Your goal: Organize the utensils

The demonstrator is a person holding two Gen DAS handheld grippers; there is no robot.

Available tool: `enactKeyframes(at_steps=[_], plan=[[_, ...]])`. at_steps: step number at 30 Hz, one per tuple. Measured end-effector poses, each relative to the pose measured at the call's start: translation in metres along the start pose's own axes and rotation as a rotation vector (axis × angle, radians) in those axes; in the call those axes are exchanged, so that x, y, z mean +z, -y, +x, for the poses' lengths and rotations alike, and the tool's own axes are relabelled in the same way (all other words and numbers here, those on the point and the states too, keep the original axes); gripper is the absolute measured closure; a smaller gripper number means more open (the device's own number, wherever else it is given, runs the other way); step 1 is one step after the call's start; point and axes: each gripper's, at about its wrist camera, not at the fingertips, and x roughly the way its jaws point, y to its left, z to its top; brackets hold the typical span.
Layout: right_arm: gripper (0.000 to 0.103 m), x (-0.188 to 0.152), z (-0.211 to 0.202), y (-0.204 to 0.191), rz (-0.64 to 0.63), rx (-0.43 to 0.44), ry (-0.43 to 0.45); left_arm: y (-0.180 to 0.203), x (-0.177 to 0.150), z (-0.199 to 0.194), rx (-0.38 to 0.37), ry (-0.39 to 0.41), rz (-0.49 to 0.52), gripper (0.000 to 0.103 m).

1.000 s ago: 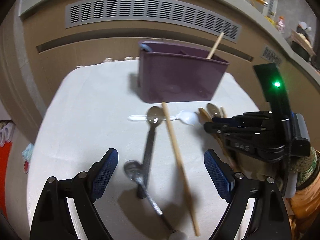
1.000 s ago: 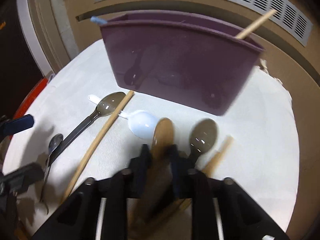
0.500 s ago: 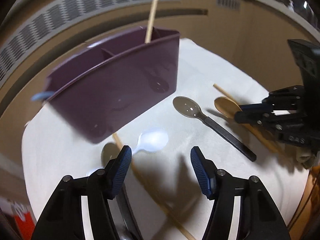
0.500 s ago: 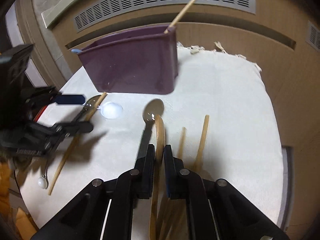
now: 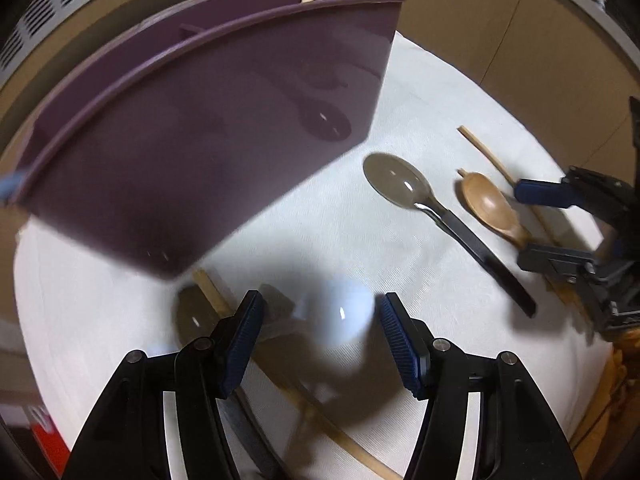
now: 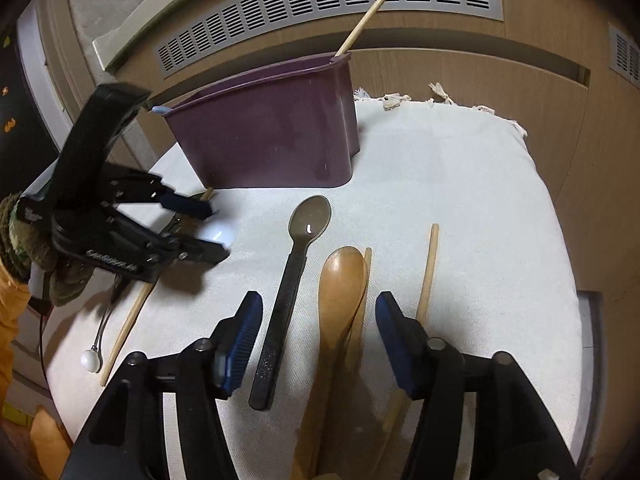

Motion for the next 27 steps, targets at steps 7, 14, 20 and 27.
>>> enactKeyframes(at_steps=[7,14,20,27], plan=[[0.037,-0.001,-0.002,-0.002,0.0,-0.013,0.008,0.037,-0.018,-0.012,-0.046,-0.052,0.114,0.042],[0.032,-0.001,0.001,0.0,0.01,-0.016,-0.002,0.028,-0.028,-0.047,0.014,-0.015,0.152,0.038],[0.029,-0.001,0.002,-0.001,0.007,-0.02,-0.002,0.012,-0.07,-0.074,0.059,0.065,-0.231,0.031],[0.029,-0.003,0.003,-0.008,-0.023,-0.061,0.001,0.006,-0.067,-0.071,0.147,0.218,-0.393,0.05]])
